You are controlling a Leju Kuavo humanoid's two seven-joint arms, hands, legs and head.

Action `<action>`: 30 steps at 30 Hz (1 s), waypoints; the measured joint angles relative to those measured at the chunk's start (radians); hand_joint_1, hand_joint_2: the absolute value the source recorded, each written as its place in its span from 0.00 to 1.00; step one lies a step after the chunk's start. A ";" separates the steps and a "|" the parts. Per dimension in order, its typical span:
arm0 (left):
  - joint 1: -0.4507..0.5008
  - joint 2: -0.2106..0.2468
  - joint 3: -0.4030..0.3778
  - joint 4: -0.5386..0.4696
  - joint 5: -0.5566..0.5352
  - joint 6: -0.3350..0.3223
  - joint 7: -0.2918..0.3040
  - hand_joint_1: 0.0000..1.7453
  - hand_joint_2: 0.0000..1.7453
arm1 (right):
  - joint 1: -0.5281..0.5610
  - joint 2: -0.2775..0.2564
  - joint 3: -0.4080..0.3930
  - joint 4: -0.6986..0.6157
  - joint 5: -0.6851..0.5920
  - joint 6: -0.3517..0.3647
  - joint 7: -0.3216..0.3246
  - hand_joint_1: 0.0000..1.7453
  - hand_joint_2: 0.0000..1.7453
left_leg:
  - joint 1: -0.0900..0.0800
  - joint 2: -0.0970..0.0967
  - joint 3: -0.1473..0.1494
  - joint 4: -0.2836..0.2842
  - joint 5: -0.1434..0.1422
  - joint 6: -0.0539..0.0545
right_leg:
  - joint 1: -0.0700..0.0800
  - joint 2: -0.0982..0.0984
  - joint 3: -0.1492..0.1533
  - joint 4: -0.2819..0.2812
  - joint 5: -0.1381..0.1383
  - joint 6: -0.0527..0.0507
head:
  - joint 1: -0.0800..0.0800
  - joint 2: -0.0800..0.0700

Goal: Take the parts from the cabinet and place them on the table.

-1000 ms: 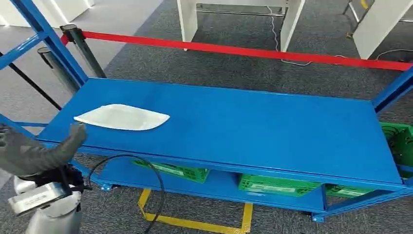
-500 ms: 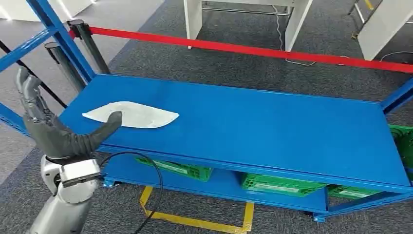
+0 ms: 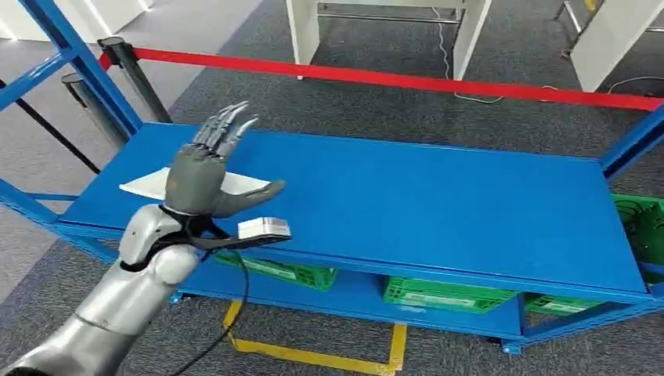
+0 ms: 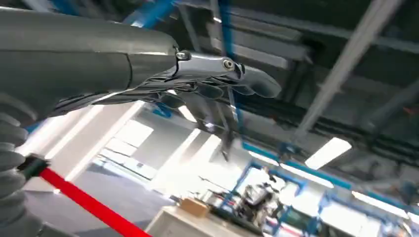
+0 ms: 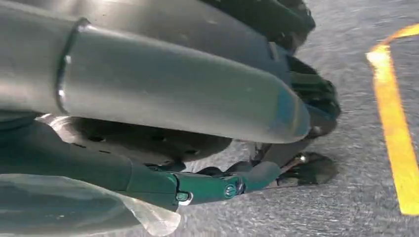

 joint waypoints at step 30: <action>-0.282 0.094 -0.098 0.568 -0.112 -0.152 -0.006 0.00 0.00 | 0.004 -0.006 0.186 0.002 0.169 -0.036 0.075 0.00 0.00 | 0.004 0.000 -0.043 0.015 0.029 -0.001 | -0.007 0.007 -0.015 0.011 0.002 -0.002 | 0.002 0.000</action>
